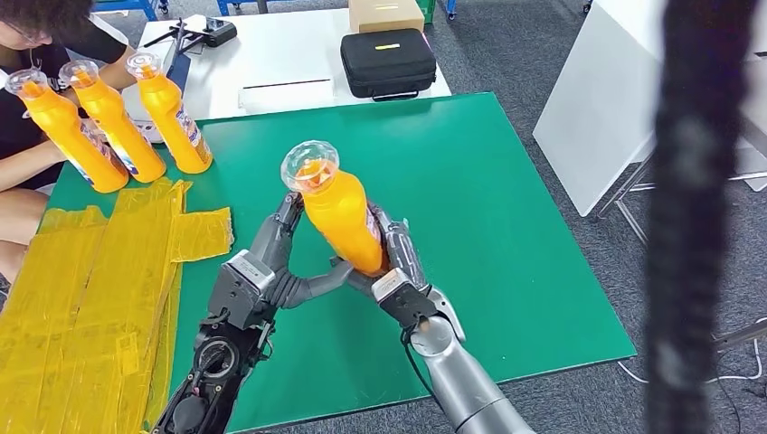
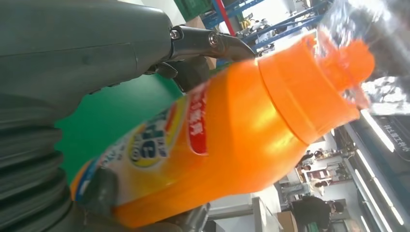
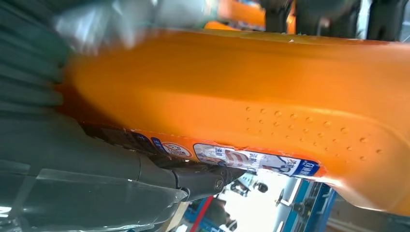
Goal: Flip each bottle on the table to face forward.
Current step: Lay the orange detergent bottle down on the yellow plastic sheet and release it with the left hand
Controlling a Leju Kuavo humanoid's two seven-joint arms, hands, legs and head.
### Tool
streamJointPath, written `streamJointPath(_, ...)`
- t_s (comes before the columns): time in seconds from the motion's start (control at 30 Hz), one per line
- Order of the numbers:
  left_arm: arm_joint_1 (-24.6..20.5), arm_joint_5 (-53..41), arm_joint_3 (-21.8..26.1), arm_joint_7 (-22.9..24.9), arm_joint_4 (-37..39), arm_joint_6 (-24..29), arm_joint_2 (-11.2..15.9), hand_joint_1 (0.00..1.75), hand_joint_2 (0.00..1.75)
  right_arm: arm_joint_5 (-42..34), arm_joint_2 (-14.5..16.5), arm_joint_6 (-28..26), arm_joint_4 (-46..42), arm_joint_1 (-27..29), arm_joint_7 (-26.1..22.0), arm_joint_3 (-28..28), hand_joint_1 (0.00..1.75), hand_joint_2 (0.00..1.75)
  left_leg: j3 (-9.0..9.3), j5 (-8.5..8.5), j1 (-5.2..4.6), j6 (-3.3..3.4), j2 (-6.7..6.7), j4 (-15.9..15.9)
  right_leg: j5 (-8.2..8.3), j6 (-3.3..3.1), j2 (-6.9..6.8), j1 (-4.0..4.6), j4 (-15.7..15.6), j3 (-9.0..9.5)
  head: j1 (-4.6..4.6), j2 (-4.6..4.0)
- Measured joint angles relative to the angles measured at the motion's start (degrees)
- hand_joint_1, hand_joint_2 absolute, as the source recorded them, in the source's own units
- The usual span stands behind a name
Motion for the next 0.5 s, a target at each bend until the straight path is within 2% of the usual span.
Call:
streamJointPath(0.23,-1.45,2.04,-0.01,0.12,1.6,-0.3,-0.37,0.0,1.75,0.75,0.32,0.66,3.0,-0.52,-0.11,4.12,1.75,1.75,-0.01,0.01,0.0,0.0,0.0,0.0,0.0,0.0,-0.02,0.0,0.0,-0.01,-0.01,0.0)
streamJointPath(0.5,-1.84,6.93,-0.01,0.83,2.67,-1.57,-0.38,0.0,1.75,-1.42,0.46,-1.29,6.43,-1.95,-0.11,7.69,1.75,1.75,-0.03,0.01,0.0,-0.01,-0.02,0.0,0.0,0.0,-0.04,0.0,0.0,-0.02,0.0,0.0)
